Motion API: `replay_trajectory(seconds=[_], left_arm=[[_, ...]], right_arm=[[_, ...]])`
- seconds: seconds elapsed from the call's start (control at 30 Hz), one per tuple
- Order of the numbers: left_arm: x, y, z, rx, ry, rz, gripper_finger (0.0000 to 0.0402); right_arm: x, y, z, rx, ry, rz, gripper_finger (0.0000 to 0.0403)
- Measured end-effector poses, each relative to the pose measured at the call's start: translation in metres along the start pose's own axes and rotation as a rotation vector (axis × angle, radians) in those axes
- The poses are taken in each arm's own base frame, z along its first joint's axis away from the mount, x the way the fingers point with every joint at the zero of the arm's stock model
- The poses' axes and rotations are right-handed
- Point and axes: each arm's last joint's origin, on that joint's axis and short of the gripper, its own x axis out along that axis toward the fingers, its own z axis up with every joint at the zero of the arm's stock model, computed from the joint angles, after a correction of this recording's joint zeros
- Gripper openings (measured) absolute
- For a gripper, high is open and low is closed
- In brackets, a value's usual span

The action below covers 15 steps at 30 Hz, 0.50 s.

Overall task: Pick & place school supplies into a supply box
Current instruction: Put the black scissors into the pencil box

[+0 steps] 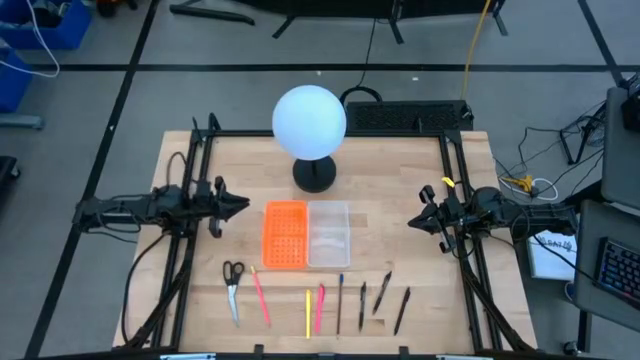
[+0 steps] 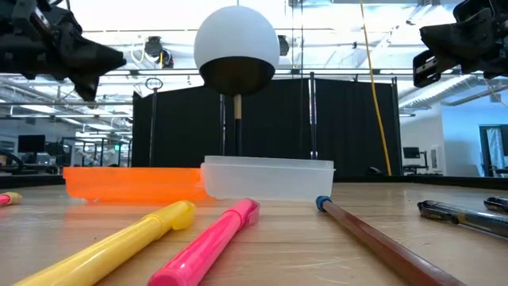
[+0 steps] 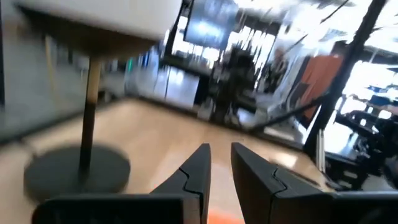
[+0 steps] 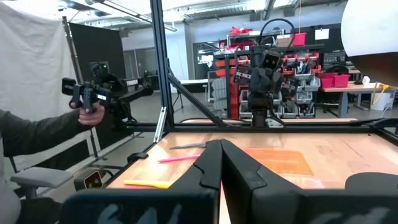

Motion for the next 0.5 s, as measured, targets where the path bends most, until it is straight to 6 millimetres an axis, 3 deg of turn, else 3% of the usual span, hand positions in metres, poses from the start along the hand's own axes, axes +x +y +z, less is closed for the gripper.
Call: replay_trajectory(seconds=[0.17, 0.37, 0.5], left_arm=[[0.010, -0.012, 0.007, -0.139, 0.191, 0.073, 0.0011], [0.037, -0.046, 0.029, -0.221, 0.396, 0.210, 0.0005], [0.056, -0.074, 0.036, -0.319, 0.599, 0.402, 0.0005]], right_arm=[[0.000, 0.000, 0.000, 0.000, 0.000, 0.000, 0.0000], [0.000, 0.000, 0.000, 0.000, 0.000, 0.000, 0.0000], [0.000, 0.000, -0.001, 0.001, 0.006, 0.000, 0.0000]])
